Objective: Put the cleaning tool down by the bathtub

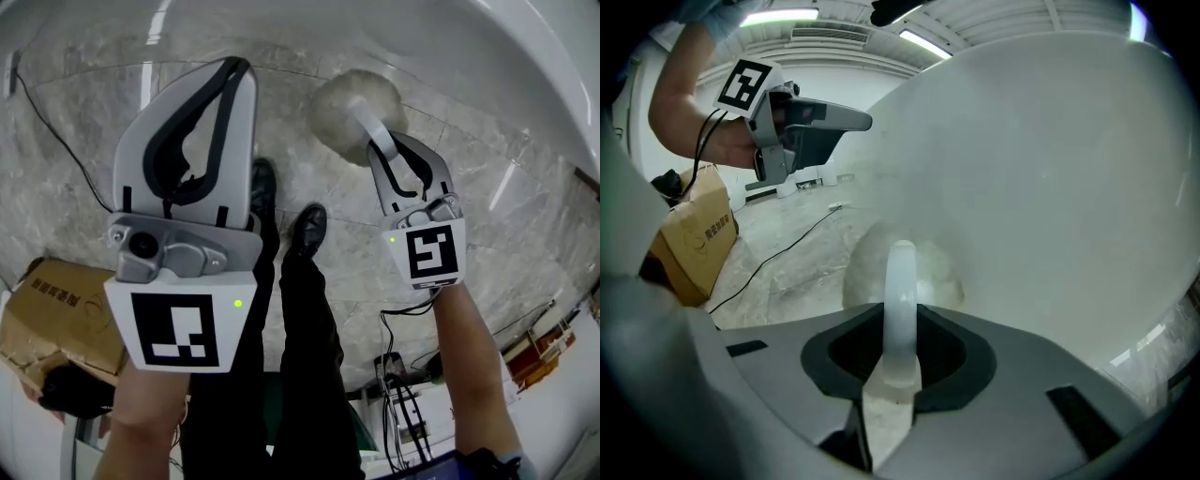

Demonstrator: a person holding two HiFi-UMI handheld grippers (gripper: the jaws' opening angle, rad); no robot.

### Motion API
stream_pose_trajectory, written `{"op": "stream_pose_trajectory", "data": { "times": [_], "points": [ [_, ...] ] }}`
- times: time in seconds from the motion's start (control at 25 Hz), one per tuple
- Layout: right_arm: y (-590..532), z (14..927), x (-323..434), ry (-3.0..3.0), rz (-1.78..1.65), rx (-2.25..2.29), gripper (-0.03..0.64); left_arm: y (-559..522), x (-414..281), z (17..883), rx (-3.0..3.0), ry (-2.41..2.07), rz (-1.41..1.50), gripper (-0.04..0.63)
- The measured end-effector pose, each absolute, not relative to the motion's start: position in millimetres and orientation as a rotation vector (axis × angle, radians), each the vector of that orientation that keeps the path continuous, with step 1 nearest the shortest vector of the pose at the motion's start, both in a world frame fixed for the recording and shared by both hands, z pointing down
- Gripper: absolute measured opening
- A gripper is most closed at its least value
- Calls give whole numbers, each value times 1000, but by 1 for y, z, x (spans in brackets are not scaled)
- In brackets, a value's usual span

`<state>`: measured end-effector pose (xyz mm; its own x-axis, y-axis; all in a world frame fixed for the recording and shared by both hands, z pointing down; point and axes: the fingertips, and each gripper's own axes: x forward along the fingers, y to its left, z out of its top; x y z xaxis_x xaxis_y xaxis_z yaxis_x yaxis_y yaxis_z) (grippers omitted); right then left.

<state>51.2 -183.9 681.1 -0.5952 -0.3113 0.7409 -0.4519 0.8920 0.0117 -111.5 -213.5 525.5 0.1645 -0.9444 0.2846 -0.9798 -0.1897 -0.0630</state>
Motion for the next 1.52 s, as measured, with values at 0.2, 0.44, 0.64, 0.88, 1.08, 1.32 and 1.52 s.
{"op": "stream_pose_trajectory", "data": {
  "times": [0.2, 0.44, 0.64, 0.88, 1.08, 1.32, 1.52],
  "points": [
    [-187, 702, 51, -2228, 233, 532, 92, -214, -114, 543, 2286, -1907, 401, 17],
    [-187, 716, 56, -2222, 224, 514, 92, -218, -111, 550, 2288, -1917, 402, 17],
    [-188, 728, 58, -2211, 212, 504, 92, -216, -111, 553, 2290, -1926, 398, 17],
    [-189, 745, 57, -2197, 205, 503, 92, -214, -112, 564, 2294, -1926, 397, 17],
    [-192, 764, 58, -2183, 197, 499, 92, -216, -117, 576, 2291, -1936, 409, 17],
    [-194, 787, 56, -2154, 187, 478, 92, -216, -128, 590, 2279, -1943, 421, 17],
    [-196, 802, 58, -2137, 180, 467, 92, -217, -131, 594, 2277, -1956, 415, 17]
  ]
}}
